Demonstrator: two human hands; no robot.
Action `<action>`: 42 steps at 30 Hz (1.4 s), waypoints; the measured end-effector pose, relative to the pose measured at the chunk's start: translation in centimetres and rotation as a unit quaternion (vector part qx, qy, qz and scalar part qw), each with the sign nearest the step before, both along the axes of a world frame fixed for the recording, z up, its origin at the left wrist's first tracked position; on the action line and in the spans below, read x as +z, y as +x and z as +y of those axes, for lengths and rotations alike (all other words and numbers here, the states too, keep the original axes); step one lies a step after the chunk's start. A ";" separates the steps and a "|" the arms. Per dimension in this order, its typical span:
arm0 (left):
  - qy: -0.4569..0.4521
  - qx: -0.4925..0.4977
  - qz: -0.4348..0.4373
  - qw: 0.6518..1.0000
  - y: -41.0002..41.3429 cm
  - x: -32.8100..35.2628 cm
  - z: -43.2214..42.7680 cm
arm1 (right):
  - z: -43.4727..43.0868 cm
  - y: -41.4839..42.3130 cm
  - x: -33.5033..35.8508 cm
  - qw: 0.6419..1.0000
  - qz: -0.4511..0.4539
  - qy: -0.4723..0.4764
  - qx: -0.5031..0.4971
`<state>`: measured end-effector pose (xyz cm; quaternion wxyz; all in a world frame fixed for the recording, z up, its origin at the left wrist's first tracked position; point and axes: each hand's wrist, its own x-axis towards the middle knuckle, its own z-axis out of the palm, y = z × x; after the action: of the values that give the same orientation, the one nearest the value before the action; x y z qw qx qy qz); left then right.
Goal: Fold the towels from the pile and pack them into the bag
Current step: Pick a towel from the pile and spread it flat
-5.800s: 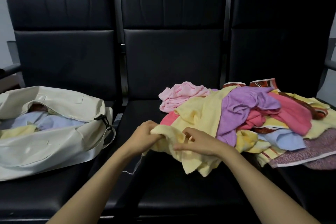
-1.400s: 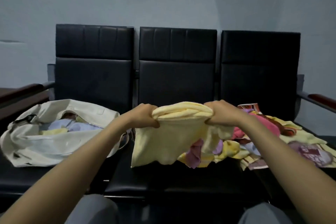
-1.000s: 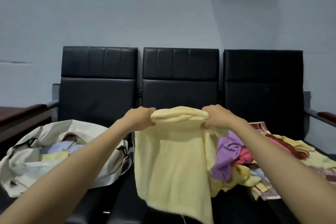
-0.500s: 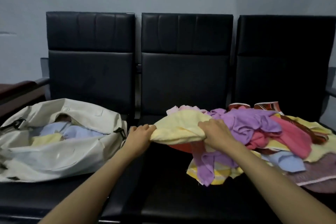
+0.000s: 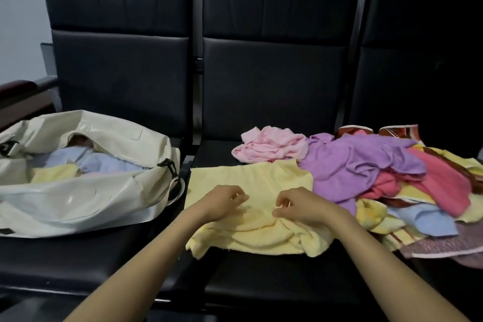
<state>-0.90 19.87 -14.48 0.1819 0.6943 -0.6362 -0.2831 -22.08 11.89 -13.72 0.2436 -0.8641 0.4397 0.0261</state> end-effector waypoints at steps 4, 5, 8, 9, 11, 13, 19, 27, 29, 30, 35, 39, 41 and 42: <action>-0.061 0.012 -0.010 0.998 0.2 -0.4 -0.7 | -0.8 0.3 -1.2 0.999 0.004 -0.043 -0.016; -0.053 0.012 -0.019 0.998 0.4 -0.6 -1.0 | -1.1 0.3 -1.2 0.999 0.005 -0.047 -0.011; -0.033 0.017 -0.064 0.997 0.8 -1.0 -1.5 | -1.6 0.6 -0.1 0.995 -0.068 -0.076 -0.002; -0.047 0.009 -0.049 0.998 0.7 -1.1 -1.6 | -1.6 0.8 0.5 0.990 -0.117 -0.080 0.005; -0.083 -0.013 0.061 0.995 0.1 -1.2 -1.8 | -1.2 1.2 1.6 0.972 -0.222 -0.071 0.023; -0.107 -0.035 0.182 0.977 -0.8 -1.0 -1.9 | -1.0 1.5 2.2 0.956 -0.282 -0.076 0.024; -0.184 0.046 0.119 0.975 -0.3 -0.6 -3.6 | -3.3 0.2 1.3 0.962 -0.233 -0.141 -0.017; -0.115 -0.008 -0.213 0.970 5.0 -0.8 -3.5 | -7.0 -0.8 -2.2 0.956 -0.148 -0.172 -0.186; -0.094 -0.013 -0.229 0.969 7.7 -1.3 -3.5 | -7.8 -0.5 -2.0 0.945 -0.169 -0.182 -0.215; -0.092 0.000 -0.206 0.974 8.9 -1.5 -3.6 | -8.1 -0.3 -1.8 0.938 -0.192 -0.185 -0.221; -0.129 0.107 -0.107 0.980 11.7 -2.8 -6.5 | -9.5 1.1 -1.4 0.935 -0.214 -0.094 -0.267; -0.060 0.131 -0.161 0.976 10.9 -4.0 -9.8 | -10.1 2.1 -1.5 0.938 -0.205 -0.007 -0.279; -0.030 0.137 -0.182 0.973 10.3 -4.5 -10.7 | -10.1 2.5 -1.5 0.936 -0.225 -0.025 -0.269; -0.018 0.141 -0.195 0.971 10.1 -4.7 -10.9 | -9.9 2.6 -1.4 0.931 -0.244 -0.046 -0.266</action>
<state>9.16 8.93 -19.17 0.1051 0.8153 -0.5601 -0.1027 -19.44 1.97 -15.15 0.3015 -0.7051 0.5815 -0.2715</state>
